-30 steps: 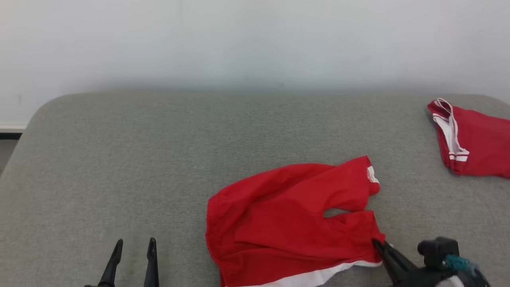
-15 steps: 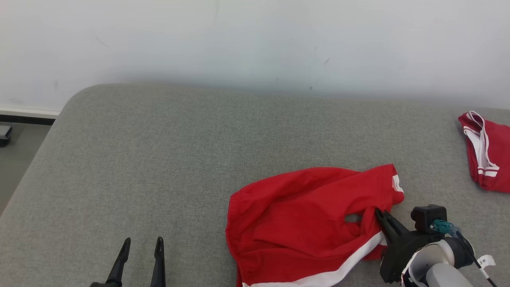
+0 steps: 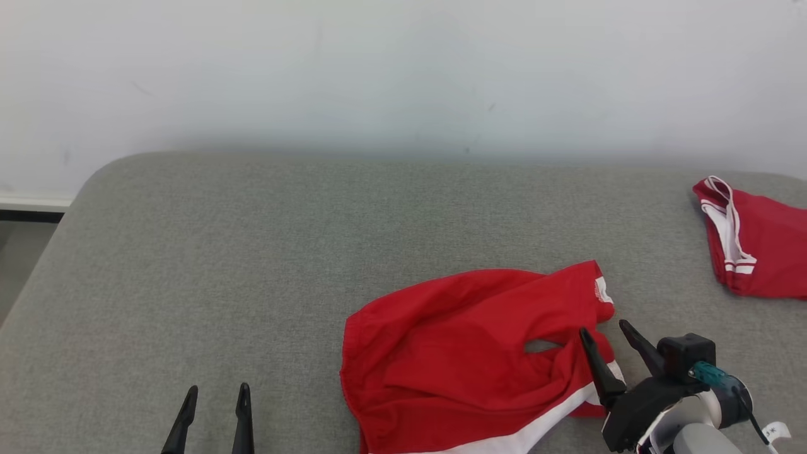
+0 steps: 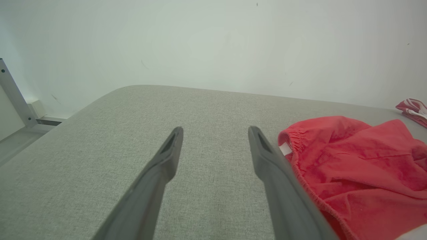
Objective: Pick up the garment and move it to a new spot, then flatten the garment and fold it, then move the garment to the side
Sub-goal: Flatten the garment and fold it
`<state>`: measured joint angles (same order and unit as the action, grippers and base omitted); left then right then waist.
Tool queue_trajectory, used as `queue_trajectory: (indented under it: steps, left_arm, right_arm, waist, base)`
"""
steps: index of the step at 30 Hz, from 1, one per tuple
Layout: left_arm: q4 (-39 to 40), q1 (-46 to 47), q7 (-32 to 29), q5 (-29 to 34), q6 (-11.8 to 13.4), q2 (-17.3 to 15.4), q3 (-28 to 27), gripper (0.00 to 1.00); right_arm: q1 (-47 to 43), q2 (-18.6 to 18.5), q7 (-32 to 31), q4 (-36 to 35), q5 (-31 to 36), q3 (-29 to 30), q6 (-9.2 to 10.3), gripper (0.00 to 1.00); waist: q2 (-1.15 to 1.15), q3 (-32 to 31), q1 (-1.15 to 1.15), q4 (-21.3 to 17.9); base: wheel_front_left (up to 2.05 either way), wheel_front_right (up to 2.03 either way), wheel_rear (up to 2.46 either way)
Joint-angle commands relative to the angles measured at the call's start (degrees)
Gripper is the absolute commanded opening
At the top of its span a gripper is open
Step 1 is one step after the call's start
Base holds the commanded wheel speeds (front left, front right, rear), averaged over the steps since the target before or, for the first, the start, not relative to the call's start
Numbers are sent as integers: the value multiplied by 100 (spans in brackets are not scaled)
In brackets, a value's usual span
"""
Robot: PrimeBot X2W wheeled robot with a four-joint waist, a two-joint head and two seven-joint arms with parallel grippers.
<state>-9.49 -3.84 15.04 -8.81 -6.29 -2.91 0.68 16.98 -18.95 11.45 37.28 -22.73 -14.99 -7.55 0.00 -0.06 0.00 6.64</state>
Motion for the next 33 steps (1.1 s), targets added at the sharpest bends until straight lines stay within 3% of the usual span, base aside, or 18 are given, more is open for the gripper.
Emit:
queue_trajectory:
  steps: [1,13,23,33]
  left_arm:
    - [28,-79,17,28,18,4,-33,100]
    - [124,-151,18,117,-12,4,-124,100]
    - [159,-212,18,198,-46,4,-212,100]
    - [175,-323,17,399,-52,5,-328,100]
  right_arm:
    - [-139,-44,63,-99,-67,21,16,100]
    - [-919,37,237,-1003,57,547,16,100]
    - [-1814,573,336,-1952,426,1355,16,100]
    - [-2427,1035,371,-2770,762,1778,16,100]
  waist:
    - [0,-31,0,-71]
    - [0,-107,0,-275]
    - [0,-205,0,-306]
    - [0,-231,0,-300]
  base:
    - [0,0,0]
    - [0,0,0]
    - [0,0,0]
    - [0,0,0]
